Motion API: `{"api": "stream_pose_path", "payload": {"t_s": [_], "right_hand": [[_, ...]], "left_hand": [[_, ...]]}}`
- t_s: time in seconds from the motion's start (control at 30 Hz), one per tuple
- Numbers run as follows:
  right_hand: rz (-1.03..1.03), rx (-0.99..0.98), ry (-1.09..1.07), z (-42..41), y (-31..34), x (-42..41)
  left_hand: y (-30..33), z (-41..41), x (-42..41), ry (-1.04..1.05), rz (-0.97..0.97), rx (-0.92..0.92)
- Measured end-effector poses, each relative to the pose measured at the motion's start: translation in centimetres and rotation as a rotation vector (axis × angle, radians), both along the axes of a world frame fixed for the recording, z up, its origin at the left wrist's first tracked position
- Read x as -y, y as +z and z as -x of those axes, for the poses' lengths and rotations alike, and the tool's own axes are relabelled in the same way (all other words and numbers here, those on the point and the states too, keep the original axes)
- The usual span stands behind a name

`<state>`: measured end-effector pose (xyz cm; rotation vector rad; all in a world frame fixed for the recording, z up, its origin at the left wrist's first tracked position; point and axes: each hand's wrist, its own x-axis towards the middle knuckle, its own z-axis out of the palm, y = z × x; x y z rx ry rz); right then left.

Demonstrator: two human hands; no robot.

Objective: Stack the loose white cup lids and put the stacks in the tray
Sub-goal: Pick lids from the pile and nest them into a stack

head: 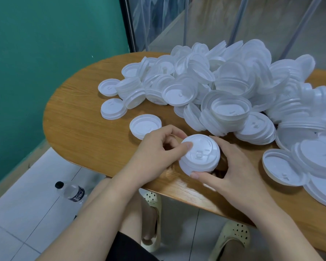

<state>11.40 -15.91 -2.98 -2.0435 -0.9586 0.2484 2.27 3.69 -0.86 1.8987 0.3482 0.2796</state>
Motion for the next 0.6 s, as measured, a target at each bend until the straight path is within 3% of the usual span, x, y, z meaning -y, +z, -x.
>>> {"api": "stream_pose_path", "payload": {"t_s": [0.6], "right_hand": [[0.026, 0.032, -0.012, -0.04, -0.06, -0.04]], "left_hand": [[-0.39, -0.17, 0.04, -0.012, -0.096, 0.019]]}}
